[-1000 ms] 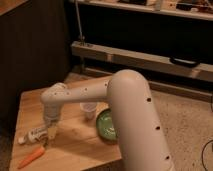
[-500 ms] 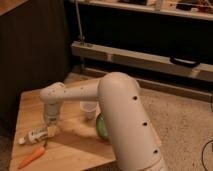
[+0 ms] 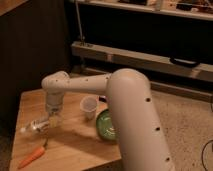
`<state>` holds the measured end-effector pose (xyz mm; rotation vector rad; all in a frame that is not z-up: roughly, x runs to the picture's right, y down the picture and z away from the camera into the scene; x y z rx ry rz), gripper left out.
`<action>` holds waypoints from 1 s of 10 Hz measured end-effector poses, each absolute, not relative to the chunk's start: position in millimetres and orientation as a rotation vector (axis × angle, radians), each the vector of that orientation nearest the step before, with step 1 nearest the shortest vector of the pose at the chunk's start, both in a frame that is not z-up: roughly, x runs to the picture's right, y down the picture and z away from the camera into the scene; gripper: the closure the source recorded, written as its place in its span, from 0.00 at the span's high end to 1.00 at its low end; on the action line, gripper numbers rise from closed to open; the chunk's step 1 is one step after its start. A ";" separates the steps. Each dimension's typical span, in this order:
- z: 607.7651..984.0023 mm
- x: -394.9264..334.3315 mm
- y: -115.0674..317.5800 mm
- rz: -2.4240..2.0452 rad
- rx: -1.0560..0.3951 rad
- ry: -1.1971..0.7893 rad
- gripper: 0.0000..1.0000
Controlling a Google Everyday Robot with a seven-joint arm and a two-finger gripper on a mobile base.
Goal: Place the bottle in the ceramic bowl
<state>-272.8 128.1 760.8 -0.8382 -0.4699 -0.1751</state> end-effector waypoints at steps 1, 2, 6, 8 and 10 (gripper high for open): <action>749.9 -257.4 113.8 -0.158 -0.827 -0.465 0.00; 730.8 -227.3 95.0 -0.129 -0.807 -0.453 0.00; 695.4 -135.0 86.3 -0.037 -0.780 -0.399 0.00; 683.0 -88.4 89.8 0.023 -0.766 -0.366 0.00; 668.9 -36.5 99.0 0.094 -0.747 -0.334 0.00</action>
